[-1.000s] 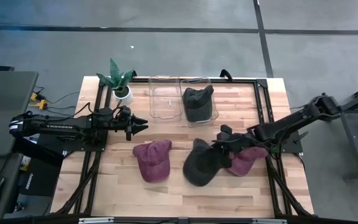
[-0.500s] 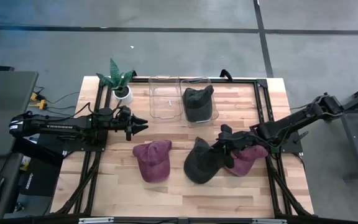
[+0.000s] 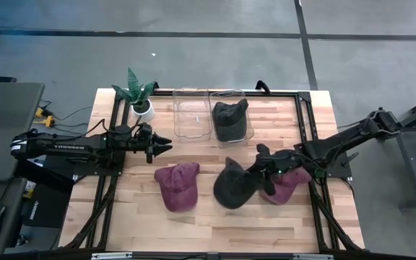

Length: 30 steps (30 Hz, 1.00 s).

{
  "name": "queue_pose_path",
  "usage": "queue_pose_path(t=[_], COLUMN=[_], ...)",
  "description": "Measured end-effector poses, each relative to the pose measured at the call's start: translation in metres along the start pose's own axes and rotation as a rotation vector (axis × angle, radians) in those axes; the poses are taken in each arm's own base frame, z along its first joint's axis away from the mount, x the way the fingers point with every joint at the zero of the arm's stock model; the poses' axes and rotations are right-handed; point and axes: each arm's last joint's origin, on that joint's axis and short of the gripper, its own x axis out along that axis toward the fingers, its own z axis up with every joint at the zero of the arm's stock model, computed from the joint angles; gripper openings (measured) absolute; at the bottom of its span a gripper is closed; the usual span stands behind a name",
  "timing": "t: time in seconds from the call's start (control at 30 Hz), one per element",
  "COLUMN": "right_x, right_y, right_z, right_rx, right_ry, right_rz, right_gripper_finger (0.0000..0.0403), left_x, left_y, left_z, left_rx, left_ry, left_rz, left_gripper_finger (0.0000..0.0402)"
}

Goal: Pick & Place hat
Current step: Put the black cap into the right transparent bin

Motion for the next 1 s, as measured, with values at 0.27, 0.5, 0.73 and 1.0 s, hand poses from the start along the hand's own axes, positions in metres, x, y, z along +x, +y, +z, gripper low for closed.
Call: queue_pose_path(t=[0.27,0.5,0.73,1.0], right_x=[-0.008,-0.018,-0.029,-0.040], right_y=[0.001,0.002,0.002,-0.004], right_z=[0.005,0.010,0.016,0.043], right_rx=[-0.020,-0.016,-0.007,-0.008], right_ry=[-0.043,-0.081,-0.144,-0.224], right_rz=[0.021,0.060,0.074,0.024], right_gripper_finger=[0.0036,0.0036,0.0036,0.0036], left_x=[0.000,0.000,0.000,0.000], left_y=[0.000,0.000,0.000,0.000], left_z=[0.000,0.000,0.000,0.000], left_rx=[0.000,0.000,0.000,0.000], left_ry=[0.000,0.000,0.000,0.000], left_rz=[0.000,-0.001,-0.001,-0.001], left_gripper_finger=[0.0172,0.0172,0.0172,0.0172])
